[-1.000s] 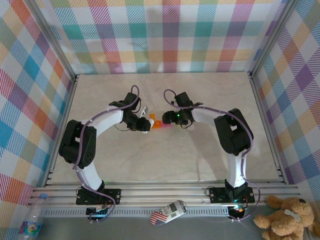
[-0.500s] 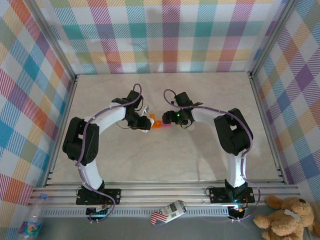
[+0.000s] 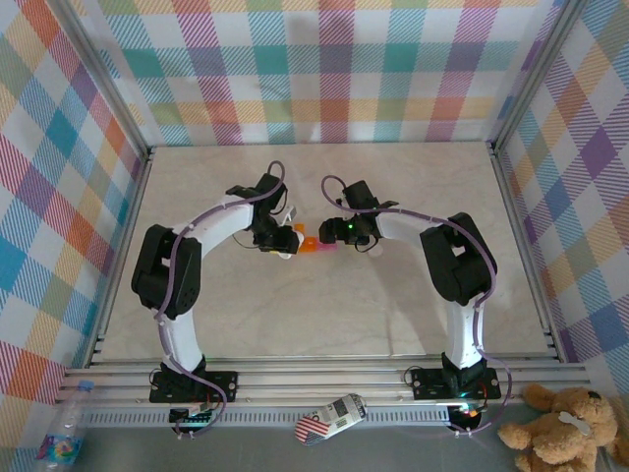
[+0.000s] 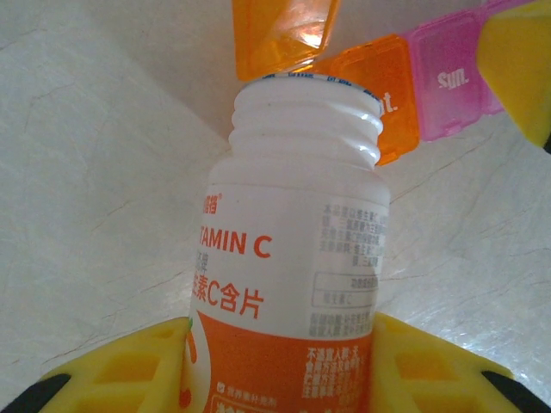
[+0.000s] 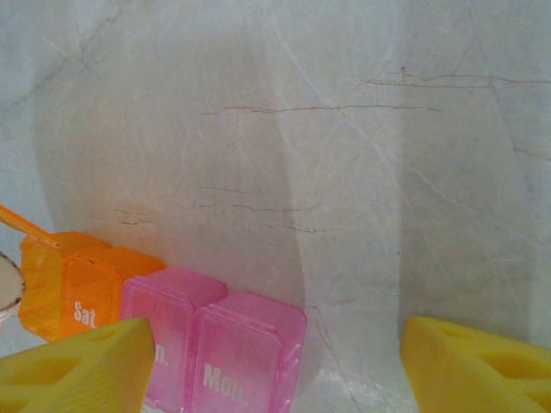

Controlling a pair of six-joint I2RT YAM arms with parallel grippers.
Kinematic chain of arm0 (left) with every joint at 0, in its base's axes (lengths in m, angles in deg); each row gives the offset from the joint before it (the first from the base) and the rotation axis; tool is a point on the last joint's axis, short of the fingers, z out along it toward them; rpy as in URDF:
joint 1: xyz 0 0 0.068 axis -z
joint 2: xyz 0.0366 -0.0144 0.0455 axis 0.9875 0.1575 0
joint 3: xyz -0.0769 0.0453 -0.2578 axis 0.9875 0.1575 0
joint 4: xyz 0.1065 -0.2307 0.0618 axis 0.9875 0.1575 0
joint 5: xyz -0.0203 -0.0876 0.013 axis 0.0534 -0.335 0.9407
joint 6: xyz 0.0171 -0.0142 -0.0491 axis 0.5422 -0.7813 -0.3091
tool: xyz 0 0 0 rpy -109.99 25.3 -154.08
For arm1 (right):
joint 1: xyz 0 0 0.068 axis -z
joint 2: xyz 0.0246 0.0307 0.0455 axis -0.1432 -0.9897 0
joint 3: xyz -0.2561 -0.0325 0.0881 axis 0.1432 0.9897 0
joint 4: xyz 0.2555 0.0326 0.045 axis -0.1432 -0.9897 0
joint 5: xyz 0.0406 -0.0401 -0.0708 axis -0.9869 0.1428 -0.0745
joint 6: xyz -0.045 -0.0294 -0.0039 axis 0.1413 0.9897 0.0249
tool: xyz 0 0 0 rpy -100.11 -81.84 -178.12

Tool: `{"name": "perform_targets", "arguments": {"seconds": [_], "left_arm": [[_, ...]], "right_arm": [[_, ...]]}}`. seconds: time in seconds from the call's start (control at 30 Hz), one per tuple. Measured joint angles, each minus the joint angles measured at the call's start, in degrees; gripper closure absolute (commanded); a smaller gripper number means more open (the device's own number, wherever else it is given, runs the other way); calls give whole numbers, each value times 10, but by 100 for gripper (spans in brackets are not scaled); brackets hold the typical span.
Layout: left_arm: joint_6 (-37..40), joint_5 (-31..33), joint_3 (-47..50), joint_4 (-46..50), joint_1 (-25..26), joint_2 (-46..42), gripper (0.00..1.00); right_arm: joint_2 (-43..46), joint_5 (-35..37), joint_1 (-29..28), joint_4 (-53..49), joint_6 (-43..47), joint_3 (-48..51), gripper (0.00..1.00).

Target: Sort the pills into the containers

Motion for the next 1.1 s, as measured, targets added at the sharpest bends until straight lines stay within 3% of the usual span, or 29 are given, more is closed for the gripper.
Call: {"name": "perform_targets", "arguments": {"seconds": [1.1], "left_arm": [[29,86,-112,116,36,57,100]], "right_arm": [[-1,1,0,-1,0,-1,24]]}}
